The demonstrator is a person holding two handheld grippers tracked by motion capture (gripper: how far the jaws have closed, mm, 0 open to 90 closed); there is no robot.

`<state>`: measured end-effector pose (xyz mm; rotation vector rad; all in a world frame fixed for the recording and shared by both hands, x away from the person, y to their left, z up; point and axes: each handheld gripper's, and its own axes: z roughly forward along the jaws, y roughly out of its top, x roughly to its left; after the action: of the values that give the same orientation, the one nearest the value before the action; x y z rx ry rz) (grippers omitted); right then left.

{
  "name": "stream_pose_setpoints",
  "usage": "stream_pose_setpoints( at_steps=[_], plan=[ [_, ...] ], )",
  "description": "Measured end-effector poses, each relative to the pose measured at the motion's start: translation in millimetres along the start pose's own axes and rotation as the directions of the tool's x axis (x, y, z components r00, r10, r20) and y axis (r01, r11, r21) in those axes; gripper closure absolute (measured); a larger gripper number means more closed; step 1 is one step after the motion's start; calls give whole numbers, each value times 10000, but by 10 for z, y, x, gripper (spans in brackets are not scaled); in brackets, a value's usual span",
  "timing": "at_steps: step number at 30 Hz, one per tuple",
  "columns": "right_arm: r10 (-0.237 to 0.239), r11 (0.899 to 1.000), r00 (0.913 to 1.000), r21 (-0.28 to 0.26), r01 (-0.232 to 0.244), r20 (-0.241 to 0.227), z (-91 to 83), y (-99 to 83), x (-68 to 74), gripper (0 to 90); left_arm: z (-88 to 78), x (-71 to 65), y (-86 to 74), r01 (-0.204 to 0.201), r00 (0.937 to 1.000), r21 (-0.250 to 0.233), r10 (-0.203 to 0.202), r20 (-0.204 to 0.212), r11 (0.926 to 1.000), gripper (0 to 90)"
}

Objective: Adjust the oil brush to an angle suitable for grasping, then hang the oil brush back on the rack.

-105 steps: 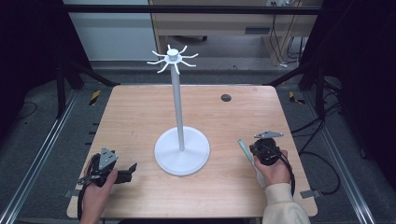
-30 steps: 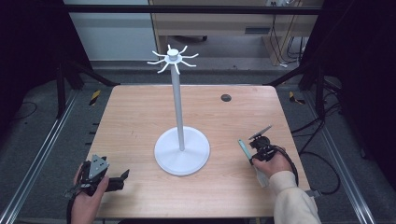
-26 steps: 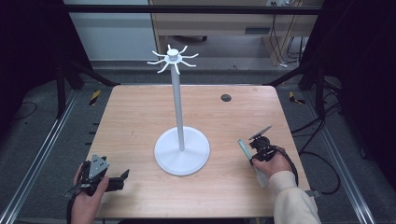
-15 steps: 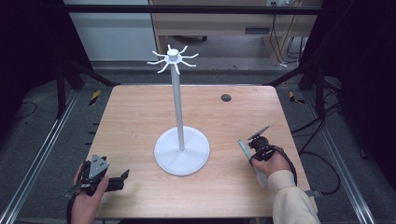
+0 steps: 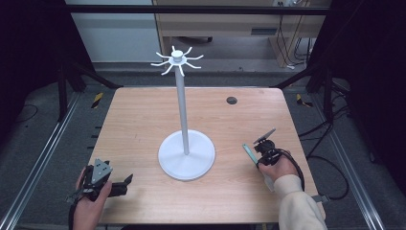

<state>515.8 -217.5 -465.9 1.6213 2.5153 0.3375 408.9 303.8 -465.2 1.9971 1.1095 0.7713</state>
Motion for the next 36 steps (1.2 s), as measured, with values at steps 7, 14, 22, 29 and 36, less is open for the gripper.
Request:
stream_pose_setpoints(
  at_steps=[7,14,22,29,36],
  plan=[
    [-252,9977,9997,-637,246,-74,-234,2,1,827,2,1,1,-24,10000,38,24,9,10000,31],
    [-526,9749,9983,-2177,455,-269,-605,12,41,827,-1,5,-4,-69,10000,92,69,3,9999,31],
    [-1005,9151,9932,-3974,689,-592,-985,17,159,827,8,-7,-12,-79,10000,141,79,12,9999,31],
    [-1521,8637,9861,-4941,994,-673,-1213,113,253,826,14,-9,-19,14,10000,68,-14,18,10000,30],
    [-1819,8132,9799,-5728,1031,-819,-1351,231,356,827,21,-24,-19,-58,10000,133,58,-7,9999,30]
  ],
)
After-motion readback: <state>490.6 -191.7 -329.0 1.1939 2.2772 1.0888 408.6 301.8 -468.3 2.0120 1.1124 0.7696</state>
